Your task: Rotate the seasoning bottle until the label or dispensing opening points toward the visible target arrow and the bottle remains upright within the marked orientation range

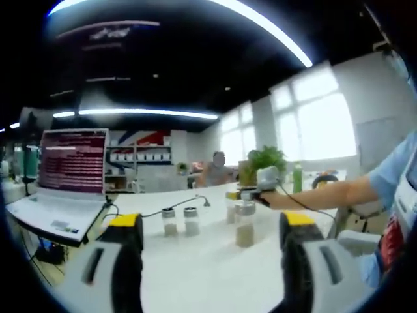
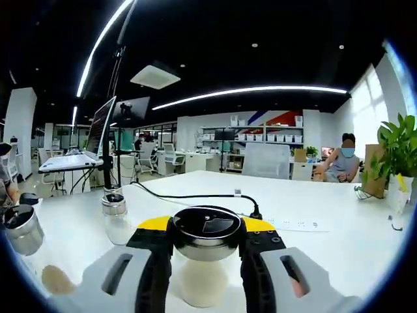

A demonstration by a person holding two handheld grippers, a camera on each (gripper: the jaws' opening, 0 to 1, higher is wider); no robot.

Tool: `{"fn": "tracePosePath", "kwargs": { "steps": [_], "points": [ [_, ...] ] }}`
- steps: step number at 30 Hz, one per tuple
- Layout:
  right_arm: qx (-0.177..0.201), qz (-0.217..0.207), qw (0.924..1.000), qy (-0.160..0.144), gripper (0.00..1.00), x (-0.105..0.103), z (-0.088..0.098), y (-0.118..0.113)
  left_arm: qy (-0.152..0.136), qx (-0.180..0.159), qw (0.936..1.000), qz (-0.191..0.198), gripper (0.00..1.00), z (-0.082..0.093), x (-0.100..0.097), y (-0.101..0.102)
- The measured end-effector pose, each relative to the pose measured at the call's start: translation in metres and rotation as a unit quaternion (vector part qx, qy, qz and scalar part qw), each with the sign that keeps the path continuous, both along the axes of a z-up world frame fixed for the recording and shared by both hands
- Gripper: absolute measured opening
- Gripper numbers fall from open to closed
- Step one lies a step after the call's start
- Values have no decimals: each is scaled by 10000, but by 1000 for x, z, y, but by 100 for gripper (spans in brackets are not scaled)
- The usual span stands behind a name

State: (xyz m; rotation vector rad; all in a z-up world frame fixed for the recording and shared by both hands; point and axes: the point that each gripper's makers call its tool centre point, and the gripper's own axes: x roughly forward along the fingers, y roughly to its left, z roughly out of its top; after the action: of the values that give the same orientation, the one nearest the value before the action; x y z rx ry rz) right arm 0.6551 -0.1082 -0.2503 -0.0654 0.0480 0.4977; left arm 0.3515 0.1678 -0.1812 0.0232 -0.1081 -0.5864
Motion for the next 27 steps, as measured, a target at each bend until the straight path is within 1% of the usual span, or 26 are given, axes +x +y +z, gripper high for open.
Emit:
{"fn": "tracePosePath", "kwargs": {
  "steps": [2,3,9,12,14,17,19,20,21,23,27],
  "points": [
    [-24,-71,10000,-22,38,-3,0,0,-37,54,10000,10,91,1,-1,0],
    [-54,-76,10000,-31,38,0,0,0,-41,64,10000,16,91,1,-1,1],
    [-165,-67,9998,-33,38,-1,1,4,-19,11,10000,33,91,2,0,3],
    [-256,-14,9997,-45,38,-7,2,7,-22,-27,10000,43,91,3,0,5],
    [-232,-31,9997,-48,38,-10,4,7,-15,-15,10000,65,90,3,0,6],
    [-202,29,9998,-46,38,-23,7,7,-17,-25,10000,58,90,3,0,5],
    [-145,197,9997,-39,38,-32,8,9,-6,-15,10000,47,90,3,0,4],
    [-160,300,9994,-21,38,-36,8,11,-3,-11,10000,44,90,3,0,4],
    [-103,304,9995,39,38,-38,6,10,0,-8,10000,40,90,3,0,4],
    [-61,382,9992,65,38,-47,5,9,4,5,10000,31,90,2,-1,3],
    [-152,436,9989,-68,38,-66,10,7,-11,-7,10000,34,90,4,-2,3]
  ]
}}
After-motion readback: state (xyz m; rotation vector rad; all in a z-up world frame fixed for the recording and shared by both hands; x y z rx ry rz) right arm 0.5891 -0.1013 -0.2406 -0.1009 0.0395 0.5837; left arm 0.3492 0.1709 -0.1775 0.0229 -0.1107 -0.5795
